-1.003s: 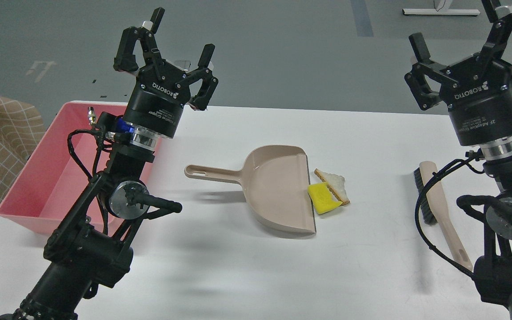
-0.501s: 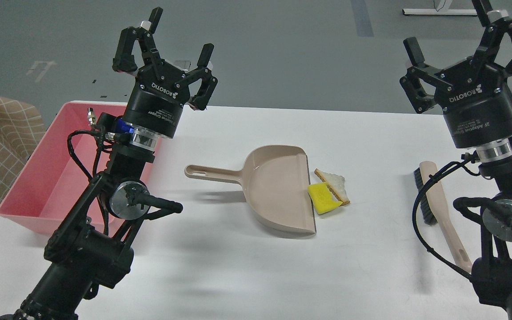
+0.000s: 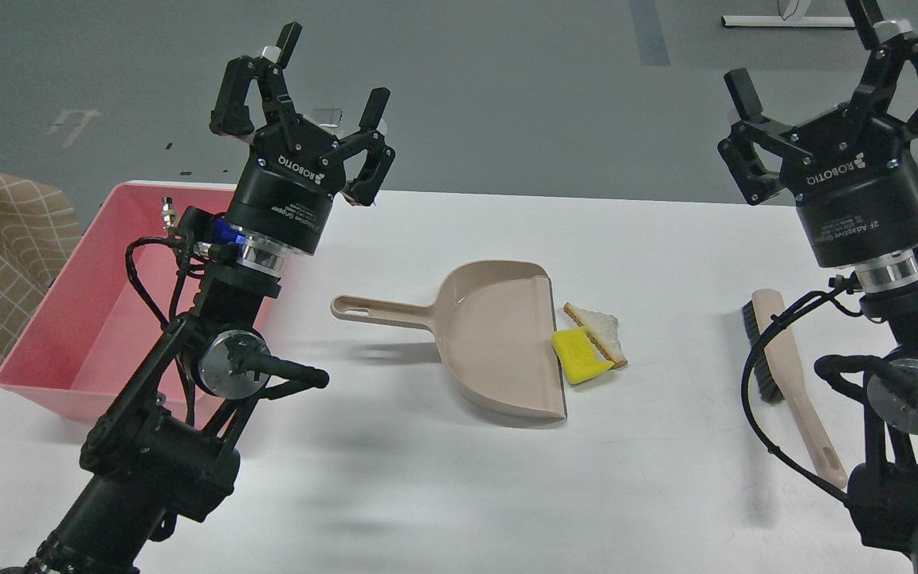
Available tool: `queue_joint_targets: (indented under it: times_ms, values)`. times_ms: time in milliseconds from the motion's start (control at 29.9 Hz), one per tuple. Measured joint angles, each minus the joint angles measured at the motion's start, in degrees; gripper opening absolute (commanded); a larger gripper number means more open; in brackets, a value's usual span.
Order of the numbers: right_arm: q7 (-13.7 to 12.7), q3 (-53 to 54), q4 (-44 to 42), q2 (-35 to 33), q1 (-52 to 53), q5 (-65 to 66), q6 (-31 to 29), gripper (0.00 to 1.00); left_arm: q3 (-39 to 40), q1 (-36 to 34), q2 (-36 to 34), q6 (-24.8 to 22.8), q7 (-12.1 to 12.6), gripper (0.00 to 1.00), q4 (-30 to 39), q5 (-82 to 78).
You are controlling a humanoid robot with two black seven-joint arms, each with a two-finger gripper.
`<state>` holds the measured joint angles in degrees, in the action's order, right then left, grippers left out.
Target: Sweep and dump garbage into bin
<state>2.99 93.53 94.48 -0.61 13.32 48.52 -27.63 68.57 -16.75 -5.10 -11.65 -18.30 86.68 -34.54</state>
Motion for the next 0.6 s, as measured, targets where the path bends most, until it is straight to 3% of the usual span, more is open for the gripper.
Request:
queue_joint_targets:
  times_ms: [602]
  values:
    - [0.0, -0.1, 0.1, -0.1, -0.6, 0.0, -0.4, 1.00, -0.2, 0.7, -0.2, 0.0, 1.1, 0.98, 0.2, -0.4]
